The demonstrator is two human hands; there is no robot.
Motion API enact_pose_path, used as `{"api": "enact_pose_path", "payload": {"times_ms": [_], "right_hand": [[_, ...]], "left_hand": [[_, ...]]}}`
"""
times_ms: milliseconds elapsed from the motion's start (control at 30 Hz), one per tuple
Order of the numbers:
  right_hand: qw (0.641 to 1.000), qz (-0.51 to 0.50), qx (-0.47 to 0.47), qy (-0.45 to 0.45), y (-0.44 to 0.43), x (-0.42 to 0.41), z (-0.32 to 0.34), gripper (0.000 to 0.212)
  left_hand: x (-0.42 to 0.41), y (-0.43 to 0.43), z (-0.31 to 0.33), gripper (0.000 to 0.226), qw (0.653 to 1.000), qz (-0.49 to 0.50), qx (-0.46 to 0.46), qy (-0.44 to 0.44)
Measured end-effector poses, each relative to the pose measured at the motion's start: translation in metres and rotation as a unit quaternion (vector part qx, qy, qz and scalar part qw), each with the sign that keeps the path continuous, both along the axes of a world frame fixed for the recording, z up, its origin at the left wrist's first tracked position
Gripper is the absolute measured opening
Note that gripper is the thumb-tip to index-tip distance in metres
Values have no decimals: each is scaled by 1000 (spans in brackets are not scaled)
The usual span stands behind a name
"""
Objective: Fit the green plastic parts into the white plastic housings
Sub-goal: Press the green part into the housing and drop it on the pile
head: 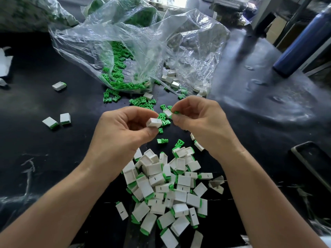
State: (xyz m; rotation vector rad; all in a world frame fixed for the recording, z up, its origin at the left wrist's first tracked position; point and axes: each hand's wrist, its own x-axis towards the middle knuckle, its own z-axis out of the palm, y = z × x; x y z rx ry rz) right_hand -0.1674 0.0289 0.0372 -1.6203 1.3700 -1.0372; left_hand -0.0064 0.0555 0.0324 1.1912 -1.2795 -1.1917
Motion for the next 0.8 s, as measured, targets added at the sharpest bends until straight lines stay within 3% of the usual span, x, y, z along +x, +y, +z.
{"api": "enact_pose_path", "payload": {"times_ms": [167,333,433,567,667,800], "right_hand": [[992,69,32,-100,8,6,9,21],[992,94,27,-77,11,11,10,21],[995,64,1,-74,9,9,9,22],[982,96,-31,-161,11,8,13,25],[984,128,-45,-117,14,13,13,26],[988,112,-29,-104,13,11,14,25]], "left_hand": [[0,-1,0,14,1000,4,0,-19],[-2,1,6,15,999,-1,-5,43],[1,0,4,26,999,29,-2,14],[0,-1,0,21,999,5,25,-25],[-2,0,0,12,999,-27,18,-13],[-1,1,2,24,1000,-17,3,7]]}}
